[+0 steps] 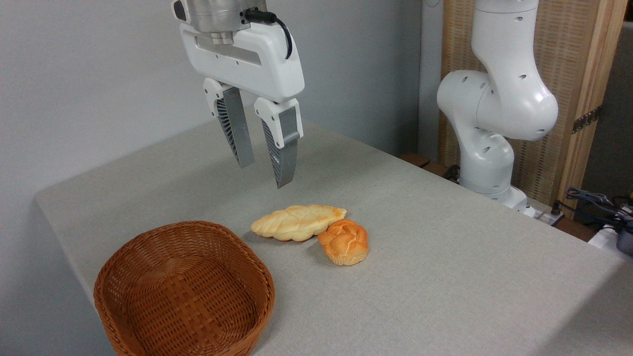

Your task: Put bread into the basket

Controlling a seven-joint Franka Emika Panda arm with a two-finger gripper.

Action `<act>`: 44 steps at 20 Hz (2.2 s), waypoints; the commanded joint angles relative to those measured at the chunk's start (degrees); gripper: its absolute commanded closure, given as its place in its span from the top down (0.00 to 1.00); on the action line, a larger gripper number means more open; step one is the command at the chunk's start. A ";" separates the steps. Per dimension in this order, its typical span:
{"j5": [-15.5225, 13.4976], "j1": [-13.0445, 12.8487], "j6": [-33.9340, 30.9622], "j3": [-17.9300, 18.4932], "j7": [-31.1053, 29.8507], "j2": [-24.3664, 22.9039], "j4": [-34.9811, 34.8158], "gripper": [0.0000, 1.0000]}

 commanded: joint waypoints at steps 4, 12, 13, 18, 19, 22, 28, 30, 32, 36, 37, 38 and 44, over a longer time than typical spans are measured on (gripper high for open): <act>-0.15 -0.40 0.30 0.72 0.67 -1.20 -1.23 1.00; -0.06 -0.40 0.12 0.72 0.67 -1.20 -1.23 1.00; -0.06 -0.40 0.12 0.72 0.67 -1.20 -1.23 1.00; -0.06 -0.40 0.12 0.72 0.67 -1.56 -1.31 1.00; -0.15 -0.40 0.12 0.72 0.67 -1.56 -1.40 1.00; -0.15 -0.40 0.12 0.72 0.67 -1.64 -1.67 1.00; -0.15 -0.40 0.04 0.72 -0.03 -1.91 -1.67 1.00; -0.15 -0.49 0.12 0.72 0.23 -2.00 -1.84 1.00; -0.15 -0.58 0.21 0.63 0.67 -4.09 -4.64 1.00; -0.15 -1.54 2.58 0.19 0.76 -8.67 -11.85 1.00; -0.15 -2.42 3.89 0.19 0.76 -9.81 -13.78 1.00; -0.15 -3.56 6.78 0.45 0.76 -11.99 -17.01 1.00; -0.06 -9.10 19.19 0.80 12.05 -18.61 -33.29 1.00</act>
